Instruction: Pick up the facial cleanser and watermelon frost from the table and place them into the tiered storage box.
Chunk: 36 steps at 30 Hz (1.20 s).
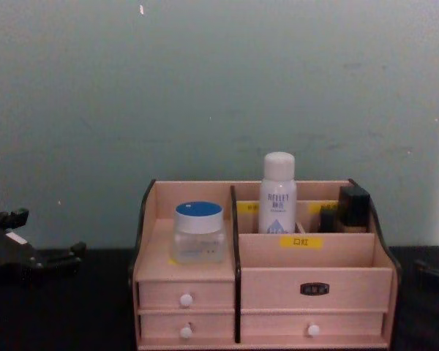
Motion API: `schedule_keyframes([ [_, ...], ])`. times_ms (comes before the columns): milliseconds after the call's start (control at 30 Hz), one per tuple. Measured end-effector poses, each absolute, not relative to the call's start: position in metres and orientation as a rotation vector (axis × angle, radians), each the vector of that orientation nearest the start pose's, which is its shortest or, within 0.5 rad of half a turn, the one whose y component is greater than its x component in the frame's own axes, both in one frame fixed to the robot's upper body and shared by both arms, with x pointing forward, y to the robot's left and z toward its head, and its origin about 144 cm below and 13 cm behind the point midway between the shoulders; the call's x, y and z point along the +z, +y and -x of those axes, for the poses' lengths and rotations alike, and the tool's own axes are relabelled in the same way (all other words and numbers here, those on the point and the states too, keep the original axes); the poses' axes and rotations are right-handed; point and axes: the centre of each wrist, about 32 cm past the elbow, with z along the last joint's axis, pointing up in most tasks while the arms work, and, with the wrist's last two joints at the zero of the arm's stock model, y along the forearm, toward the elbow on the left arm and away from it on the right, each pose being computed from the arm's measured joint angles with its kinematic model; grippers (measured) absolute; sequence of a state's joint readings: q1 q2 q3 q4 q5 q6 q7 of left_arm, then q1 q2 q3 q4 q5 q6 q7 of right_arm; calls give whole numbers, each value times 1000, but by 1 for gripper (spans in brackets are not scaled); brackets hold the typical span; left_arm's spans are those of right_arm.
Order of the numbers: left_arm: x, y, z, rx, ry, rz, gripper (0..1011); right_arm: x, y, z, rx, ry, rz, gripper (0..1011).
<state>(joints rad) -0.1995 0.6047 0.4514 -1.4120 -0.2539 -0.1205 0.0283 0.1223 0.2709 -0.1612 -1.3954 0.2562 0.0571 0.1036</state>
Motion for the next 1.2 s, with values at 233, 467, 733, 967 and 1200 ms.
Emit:
schedule_keyframes([
  [233,1140,310,-489,1248,-285,-304,1001,1127,-272,-490,-1358,89,136,1003],
  [467,1140,310,-489,1248,-285,-304,1001,1127,-272,-490,-1358,89,136,1003],
  [733,1140,310,-489,1248,-285,-305,1001,1127,-272,-490,-1358,89,136,1003],
  [967,1140,310,-489,1248,-285,-304,1001,1127,-272,-490,-1358,89,136,1002],
  [1200,1140,310,-489,1248,-285,-305,1001,1127,-272,-490,-1358,89,136,1002],
])
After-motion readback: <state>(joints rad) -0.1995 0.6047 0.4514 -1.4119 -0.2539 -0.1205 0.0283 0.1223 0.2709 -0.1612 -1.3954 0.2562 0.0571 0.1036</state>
